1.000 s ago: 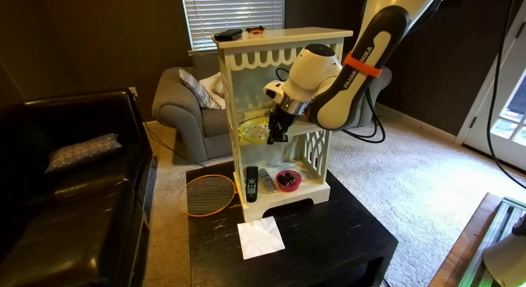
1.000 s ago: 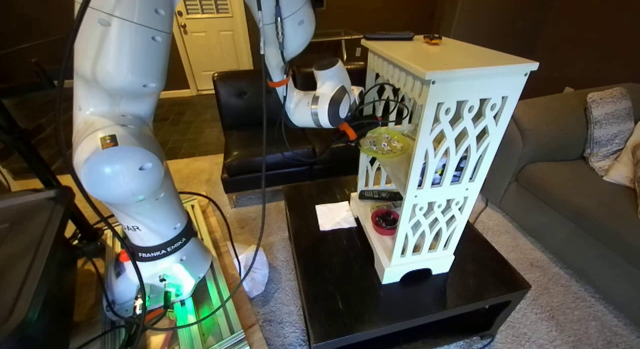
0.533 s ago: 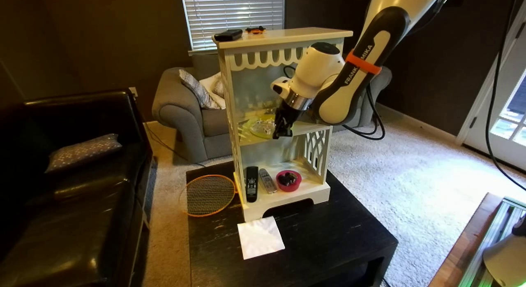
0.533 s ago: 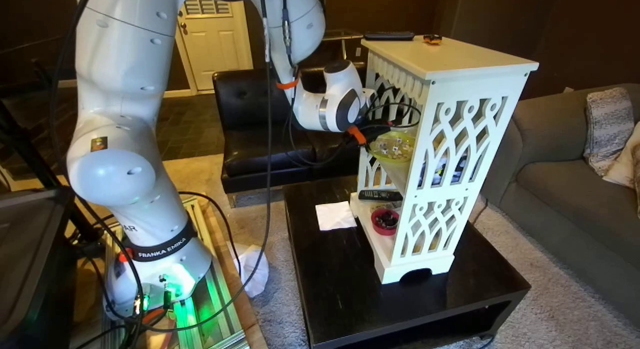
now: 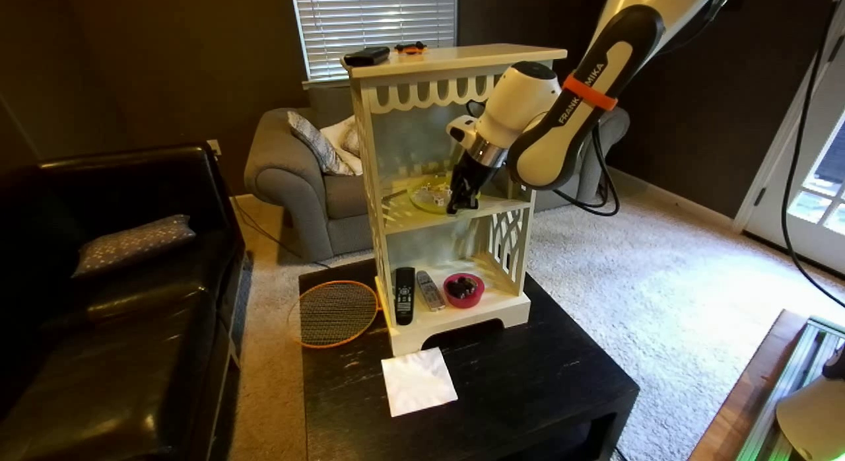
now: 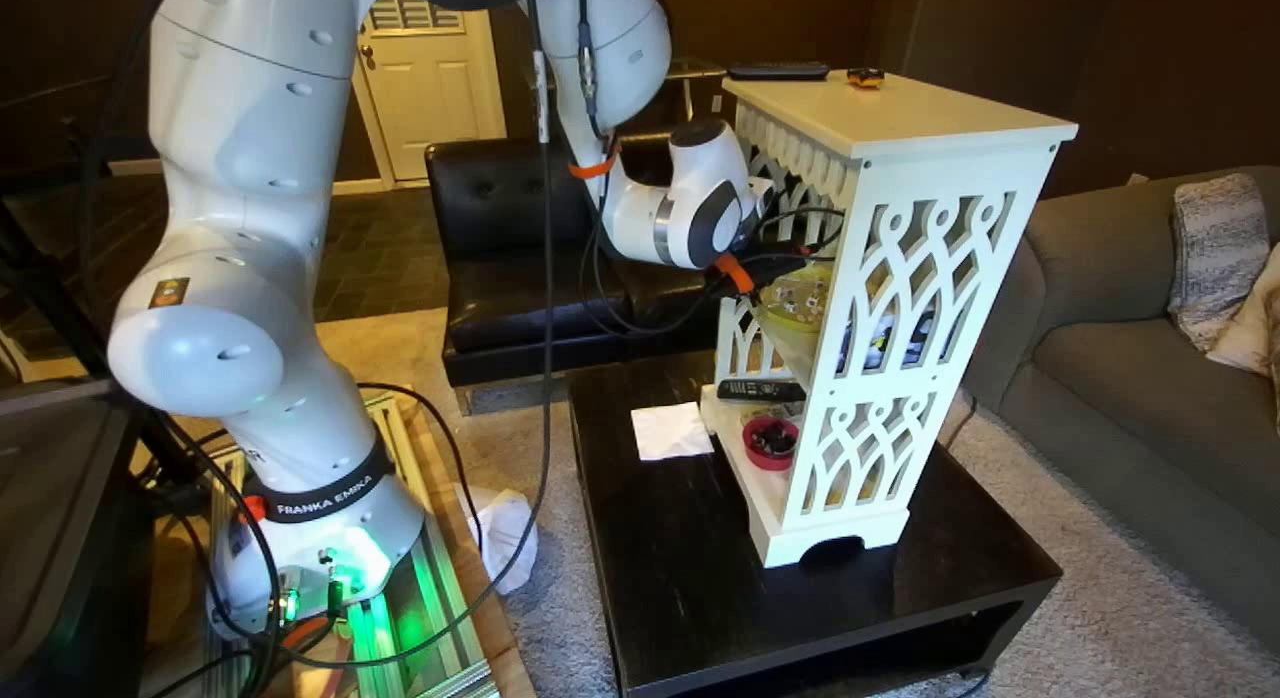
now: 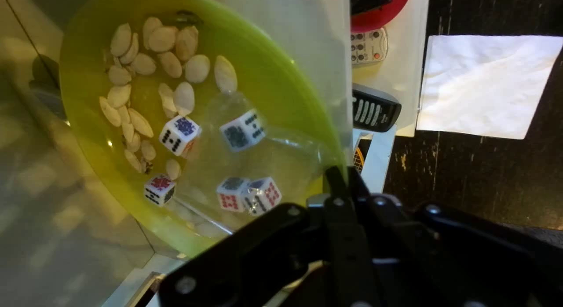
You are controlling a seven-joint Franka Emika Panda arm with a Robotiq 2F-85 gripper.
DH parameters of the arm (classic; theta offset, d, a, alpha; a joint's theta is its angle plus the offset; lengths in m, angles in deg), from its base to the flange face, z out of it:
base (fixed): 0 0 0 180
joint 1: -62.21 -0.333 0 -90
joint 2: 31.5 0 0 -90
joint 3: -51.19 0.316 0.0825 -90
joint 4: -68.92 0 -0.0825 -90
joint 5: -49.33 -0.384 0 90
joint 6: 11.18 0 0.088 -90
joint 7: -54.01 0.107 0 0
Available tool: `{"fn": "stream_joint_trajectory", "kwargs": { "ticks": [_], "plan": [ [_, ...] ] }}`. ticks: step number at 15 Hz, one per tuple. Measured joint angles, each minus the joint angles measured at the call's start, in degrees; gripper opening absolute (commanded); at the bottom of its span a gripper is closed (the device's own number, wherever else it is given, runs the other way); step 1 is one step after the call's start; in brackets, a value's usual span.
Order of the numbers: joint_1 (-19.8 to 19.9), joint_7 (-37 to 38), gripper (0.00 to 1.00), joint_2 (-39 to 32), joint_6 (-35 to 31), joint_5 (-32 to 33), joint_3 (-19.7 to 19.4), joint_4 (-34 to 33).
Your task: Pick up the yellow plate and place it on the middle shelf
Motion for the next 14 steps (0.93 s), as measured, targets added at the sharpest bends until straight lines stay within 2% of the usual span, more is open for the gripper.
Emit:
{"fn": "stream_joint_trajectory", "kwargs": {
  "ticks": [1, 2, 4, 12, 13, 14],
  "plan": [
    [0.4, -0.4, 0.01, -0.2, 0.5, 0.0, 0.2, -0.4],
    [0.8, -0.7, 0.29, -0.4, 1.1, 0.0, 0.4, -0.9],
    [1.2, -1.0, 0.36, -0.9, 2.0, 0.0, 0.6, -1.7],
    [1.0, -1.0, 0.92, -1.3, 2.3, 0.1, 1.7, -2.5],
    [0.4, -1.0, 0.98, -1.3, 2.3, 0.1, 1.4, -2.5],
    [-0.7, -1.0, 0.99, -1.3, 2.3, 0.1, 0.6, -2.5]
  ]
}}
